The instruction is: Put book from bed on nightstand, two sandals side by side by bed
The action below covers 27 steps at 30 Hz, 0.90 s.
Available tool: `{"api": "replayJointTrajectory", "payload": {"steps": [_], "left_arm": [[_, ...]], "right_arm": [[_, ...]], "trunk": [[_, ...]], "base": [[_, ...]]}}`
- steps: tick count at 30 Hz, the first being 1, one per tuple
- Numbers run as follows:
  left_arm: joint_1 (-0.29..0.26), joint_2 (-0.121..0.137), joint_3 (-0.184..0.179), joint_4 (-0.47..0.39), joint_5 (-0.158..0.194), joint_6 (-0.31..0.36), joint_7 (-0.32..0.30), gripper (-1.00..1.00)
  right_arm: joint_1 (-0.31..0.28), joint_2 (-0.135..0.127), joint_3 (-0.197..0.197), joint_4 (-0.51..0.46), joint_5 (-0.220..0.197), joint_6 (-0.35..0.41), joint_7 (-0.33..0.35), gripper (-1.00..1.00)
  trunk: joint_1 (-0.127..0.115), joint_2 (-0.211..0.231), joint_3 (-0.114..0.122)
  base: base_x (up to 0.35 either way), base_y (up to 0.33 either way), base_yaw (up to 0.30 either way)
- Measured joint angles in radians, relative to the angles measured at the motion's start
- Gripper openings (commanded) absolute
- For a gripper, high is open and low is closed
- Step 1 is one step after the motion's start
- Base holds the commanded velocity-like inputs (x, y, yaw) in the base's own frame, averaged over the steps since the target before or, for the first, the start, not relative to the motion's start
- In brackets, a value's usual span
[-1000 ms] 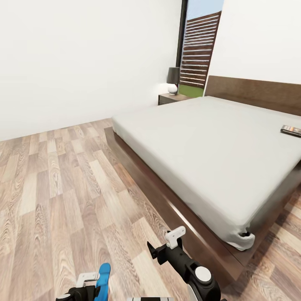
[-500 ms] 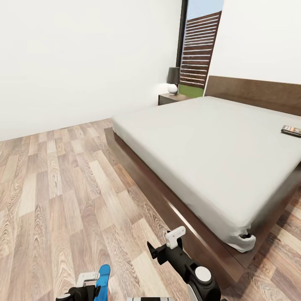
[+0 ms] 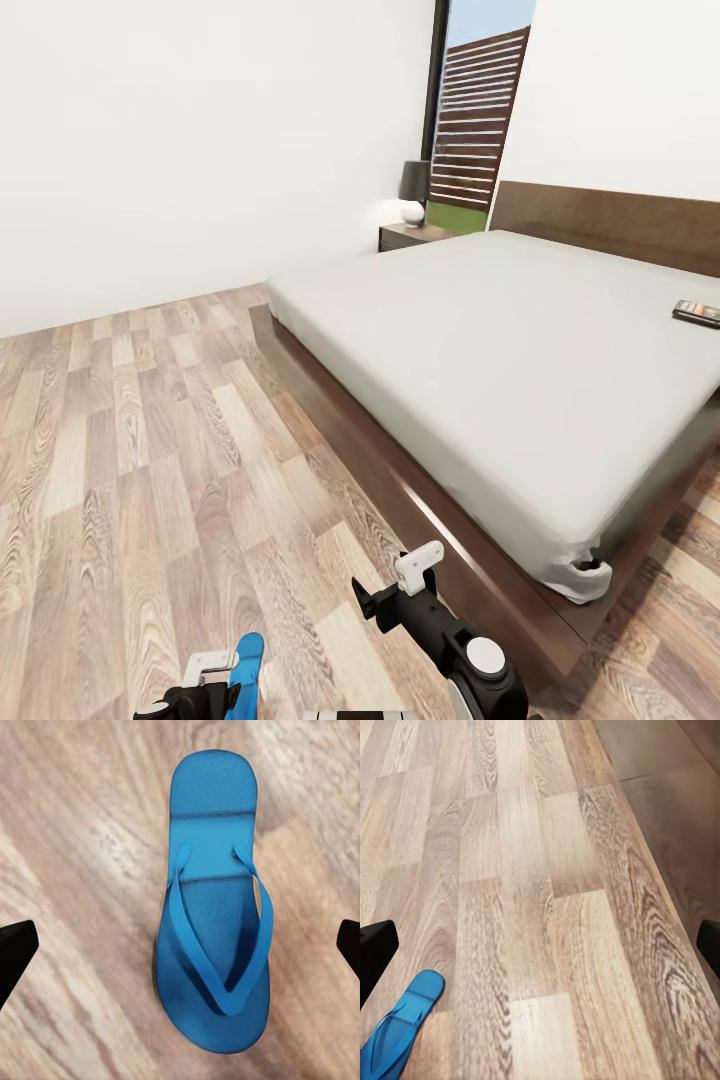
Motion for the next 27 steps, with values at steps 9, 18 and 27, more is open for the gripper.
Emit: {"api": "replayJointTrajectory", "payload": {"steps": [9,18,27], "left_arm": [[0.000,0.000,0.000,0.000,0.000,0.000,0.000,1.00],[0.000,0.000,0.000,0.001,0.000,0.001,0.000,1.00],[0.000,0.000,0.000,0.000,0.000,0.000,0.000,1.00]], "right_arm": [[0.000,0.000,0.000,0.000,0.000,0.000,0.000,1.00],[0.000,0.000,0.001,0.001,0.000,0.000,0.000,1.00],[0.000,-0.001,0.017,0.002,0.000,0.000,0.000,1.00]], "trunk": [[0.000,0.000,0.000],[0.000,0.000,0.000],[0.000,0.000,0.000]], "base": [[0.000,0.000,0.000],[0.021,0.000,0.000],[0.030,0.000,0.000]]}}
